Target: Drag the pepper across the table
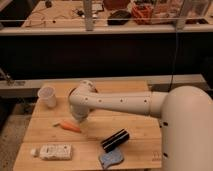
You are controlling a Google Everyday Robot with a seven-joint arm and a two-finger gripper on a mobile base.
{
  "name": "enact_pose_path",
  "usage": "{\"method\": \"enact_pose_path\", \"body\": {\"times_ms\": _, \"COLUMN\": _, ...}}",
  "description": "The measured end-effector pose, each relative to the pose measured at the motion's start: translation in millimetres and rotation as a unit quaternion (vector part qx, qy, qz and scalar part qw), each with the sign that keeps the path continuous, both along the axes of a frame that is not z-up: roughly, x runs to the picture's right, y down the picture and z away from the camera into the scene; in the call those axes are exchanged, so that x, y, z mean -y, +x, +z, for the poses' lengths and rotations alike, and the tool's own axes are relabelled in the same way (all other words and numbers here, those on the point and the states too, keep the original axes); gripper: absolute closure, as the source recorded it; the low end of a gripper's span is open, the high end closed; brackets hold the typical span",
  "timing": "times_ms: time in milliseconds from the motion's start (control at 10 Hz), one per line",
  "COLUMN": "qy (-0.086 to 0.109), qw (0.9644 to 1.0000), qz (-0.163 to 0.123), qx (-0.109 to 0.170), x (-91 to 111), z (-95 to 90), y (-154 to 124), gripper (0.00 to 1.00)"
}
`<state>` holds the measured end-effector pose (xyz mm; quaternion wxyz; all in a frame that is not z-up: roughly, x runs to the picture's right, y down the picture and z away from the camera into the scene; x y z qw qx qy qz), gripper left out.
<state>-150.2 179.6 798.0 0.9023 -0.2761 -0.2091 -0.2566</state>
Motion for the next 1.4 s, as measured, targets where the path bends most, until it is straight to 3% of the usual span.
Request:
{"method": "enact_pose_path", "body": {"times_ms": 600, "qy": -0.004, "qw": 0.9999, "qz": -0.006, "qx": -0.013, "x": -25, "z": -18.3, "y": -86, "gripper": 0.20}}
{"method": "enact_pose_path", "body": {"times_ms": 1000, "qy": -0.012, "qw": 0.9997, "qz": 0.003, "qx": -0.021, "x": -30, "z": -3.4, "y": -87, "gripper": 0.20}}
{"method": "enact_pose_path", "body": {"times_ms": 1200, "qy": -0.018, "qw": 0.9996, "qz": 0.007, "qx": -0.020, "x": -46, "z": -9.6, "y": -88, "gripper": 0.20}}
{"method": "enact_pose_path", "body": {"times_ms": 1400, "qy": -0.020, "qw": 0.9995, "qz": 0.011, "qx": -0.020, "x": -46, "z": -14.0, "y": -80, "gripper": 0.20}}
